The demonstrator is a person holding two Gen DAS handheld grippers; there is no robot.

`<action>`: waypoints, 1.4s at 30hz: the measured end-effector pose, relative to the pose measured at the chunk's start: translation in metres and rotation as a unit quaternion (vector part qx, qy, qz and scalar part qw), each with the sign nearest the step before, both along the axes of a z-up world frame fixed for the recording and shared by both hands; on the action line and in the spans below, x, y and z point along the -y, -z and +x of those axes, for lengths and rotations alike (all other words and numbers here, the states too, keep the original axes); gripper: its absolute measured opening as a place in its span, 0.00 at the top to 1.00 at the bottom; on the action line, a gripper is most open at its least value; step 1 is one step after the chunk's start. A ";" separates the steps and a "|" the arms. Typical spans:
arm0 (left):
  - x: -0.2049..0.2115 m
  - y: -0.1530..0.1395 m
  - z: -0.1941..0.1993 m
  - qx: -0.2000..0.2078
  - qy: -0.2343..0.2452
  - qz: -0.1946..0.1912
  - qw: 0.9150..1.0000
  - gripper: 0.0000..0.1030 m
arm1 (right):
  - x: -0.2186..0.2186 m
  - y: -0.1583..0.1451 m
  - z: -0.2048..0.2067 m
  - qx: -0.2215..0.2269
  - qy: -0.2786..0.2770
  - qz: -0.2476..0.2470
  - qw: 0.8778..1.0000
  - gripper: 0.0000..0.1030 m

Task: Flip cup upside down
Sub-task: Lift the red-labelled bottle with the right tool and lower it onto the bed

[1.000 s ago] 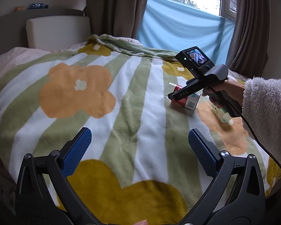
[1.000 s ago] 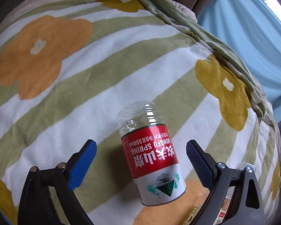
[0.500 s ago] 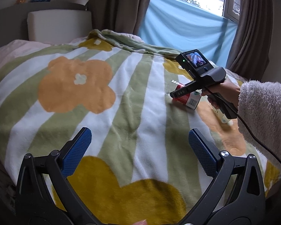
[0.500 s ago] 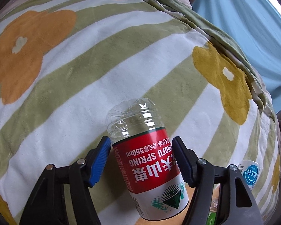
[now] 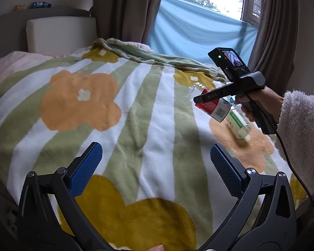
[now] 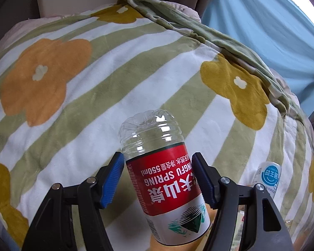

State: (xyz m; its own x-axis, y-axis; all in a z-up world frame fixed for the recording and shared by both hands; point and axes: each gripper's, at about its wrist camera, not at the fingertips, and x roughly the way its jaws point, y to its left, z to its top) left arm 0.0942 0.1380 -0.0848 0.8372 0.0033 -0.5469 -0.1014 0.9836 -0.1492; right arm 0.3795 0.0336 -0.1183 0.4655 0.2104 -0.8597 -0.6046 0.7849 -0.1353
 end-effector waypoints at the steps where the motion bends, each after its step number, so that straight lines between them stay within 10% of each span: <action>1: 0.003 -0.002 -0.002 0.002 0.002 0.002 1.000 0.00 | 0.006 -0.006 -0.009 -0.002 0.001 0.003 1.000 0.39; 16: 0.058 -0.011 -0.030 0.003 0.063 -0.005 0.998 0.00 | 0.124 -0.003 -0.152 -0.049 0.094 0.016 0.994 0.39; 32: 0.076 -0.006 -0.037 -0.018 0.078 0.007 0.997 0.00 | 0.149 0.052 -0.154 -0.099 0.175 0.107 0.974 0.37; 42: 0.094 -0.001 -0.015 -0.046 0.080 -0.011 0.996 0.00 | 0.179 0.002 -0.191 0.011 0.171 0.169 0.971 0.00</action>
